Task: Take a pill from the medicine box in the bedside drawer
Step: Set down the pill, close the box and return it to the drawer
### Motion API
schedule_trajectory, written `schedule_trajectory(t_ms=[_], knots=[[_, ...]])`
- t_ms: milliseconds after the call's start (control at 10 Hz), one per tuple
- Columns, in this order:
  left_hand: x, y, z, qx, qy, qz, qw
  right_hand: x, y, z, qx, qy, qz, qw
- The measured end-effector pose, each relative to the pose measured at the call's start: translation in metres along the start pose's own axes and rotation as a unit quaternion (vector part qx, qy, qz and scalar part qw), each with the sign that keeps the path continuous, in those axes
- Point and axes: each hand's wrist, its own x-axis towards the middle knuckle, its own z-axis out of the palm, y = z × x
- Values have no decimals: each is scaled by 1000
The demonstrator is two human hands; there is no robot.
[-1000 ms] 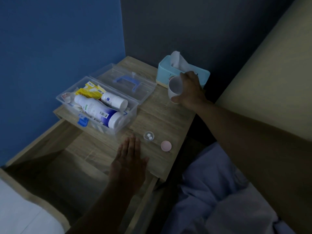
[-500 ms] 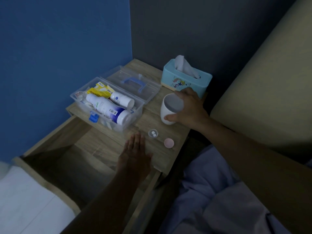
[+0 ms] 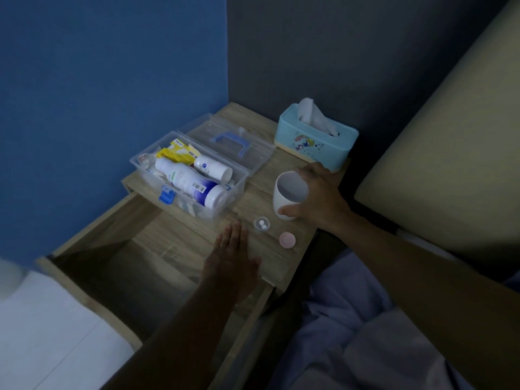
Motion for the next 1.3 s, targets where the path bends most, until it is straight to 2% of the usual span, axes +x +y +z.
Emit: schedule_trajectory(t_ms=[100,200,300,400,500,600,700,900,1000,1100,1200,1300], knots=[[-1,-2,-9,-15,-11,16,1000,-2,-3,-4,-18,-27,0,999],[-9,-10,-17,-9,12,36,999,-4,-9,-8,-53,-39,8,998],[-24,-22,-19,-31,32,27,999,-6,-23,-8,9,24,-1,1000],[-39,-46,-26,-42,60,-24,997,0,-46,-6,109,48,-32,992],[-47,-79,-44,-94,90,-125,984,12,-75,1,177,48,-6,983],[-40,-107,-66,-138,131,-184,964,34,-98,15,226,50,78,970],[-22,-125,-90,-147,172,-167,960,61,-111,32,270,44,178,945],[6,-142,-99,-69,165,-65,982,102,-118,65,207,39,318,925],[11,-144,-89,-70,177,-75,979,110,-121,66,300,51,355,884],[16,-150,-89,-34,170,-60,983,112,-120,70,268,81,375,884],[16,-151,-92,-30,148,-64,986,114,-115,63,476,214,362,772],[16,-148,-97,-31,125,-72,989,110,-121,52,470,298,302,774]])
